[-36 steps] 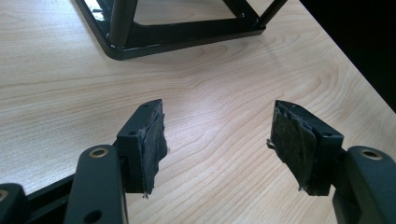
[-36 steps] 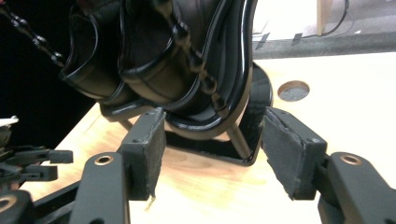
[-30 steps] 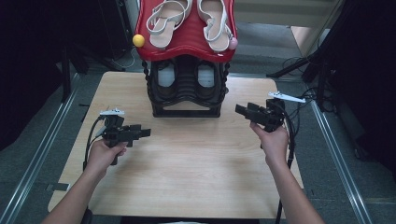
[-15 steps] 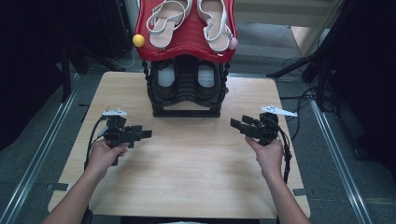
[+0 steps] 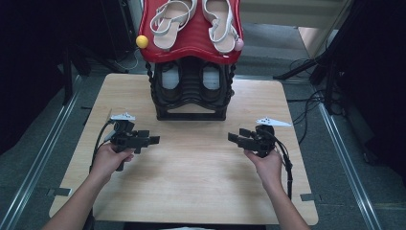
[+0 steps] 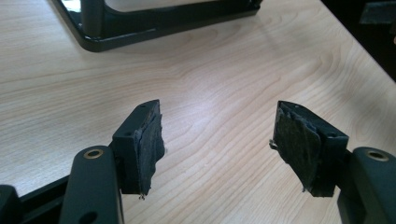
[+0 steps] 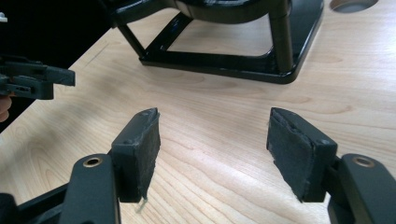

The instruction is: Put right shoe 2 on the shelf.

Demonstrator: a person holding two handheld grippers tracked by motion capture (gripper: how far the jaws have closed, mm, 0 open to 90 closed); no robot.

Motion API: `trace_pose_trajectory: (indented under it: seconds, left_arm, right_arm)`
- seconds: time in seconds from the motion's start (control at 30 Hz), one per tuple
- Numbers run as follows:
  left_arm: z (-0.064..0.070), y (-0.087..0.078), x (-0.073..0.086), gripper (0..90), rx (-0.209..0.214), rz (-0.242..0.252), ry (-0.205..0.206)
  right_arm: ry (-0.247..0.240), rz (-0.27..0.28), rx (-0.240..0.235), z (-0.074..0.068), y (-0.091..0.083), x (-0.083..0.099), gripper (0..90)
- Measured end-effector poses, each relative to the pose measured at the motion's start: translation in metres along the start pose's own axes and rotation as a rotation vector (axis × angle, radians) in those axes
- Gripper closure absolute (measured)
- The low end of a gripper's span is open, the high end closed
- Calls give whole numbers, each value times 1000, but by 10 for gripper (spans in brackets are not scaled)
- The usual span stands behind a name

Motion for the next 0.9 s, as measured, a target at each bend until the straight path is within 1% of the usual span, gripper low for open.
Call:
trace_pose_trajectory:
  seconds: [0.17, 0.33, 0.4, 0.53, 0.57, 0.63, 0.67, 0.77, 0.8, 0.83, 0.9]
  left_arm:
    - [1, 3, 1, 310, 5, -14, 4]
    - [0, 5, 2, 301, 11, -26, 0]
    - [1, 6, 2, 298, 14, -28, -5]
    - [1, 8, 3, 299, 10, -41, 4]
    - [1, 8, 3, 298, 5, -44, 8]
    - [1, 8, 4, 295, -15, -52, 29]
    - [1, 8, 4, 295, -16, -56, 31]
    - [0, 10, 4, 281, -12, -64, 16]
    - [1, 11, 4, 272, -9, -67, 10]
    - [1, 12, 5, 265, -9, -71, 14]
    - [2, 15, 5, 257, -21, -78, 20]
  right_arm:
    - [6, -41, -23, 0, 8, 5, 361]
    - [-4, -45, -30, -1, 11, 5, 363]
    - [-6, -49, -28, -1, 12, 5, 363]
    - [-16, -69, -19, 1, 14, 8, 363]
    - [-21, -73, -18, 1, 15, 9, 361]
    - [-21, -83, -8, 3, 19, 11, 361]
    - [-12, -88, -12, 4, 21, 12, 361]
    - [0, -92, -16, 6, 24, 13, 358]
    - [-1, -94, -12, 7, 25, 13, 352]
    - [-4, -94, -7, 7, 27, 14, 340]
    - [-18, -106, 8, 8, 30, 15, 302]
Point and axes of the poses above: each handheld gripper's, and its own axes: y roughly forward along the jaws, x roughly out of its underside, z roughly to its right, the point moved 5 cm from there along y, roughly forward along the jaws, and after that the axes turned 6 degrees about -z, right-handed, at the moved point
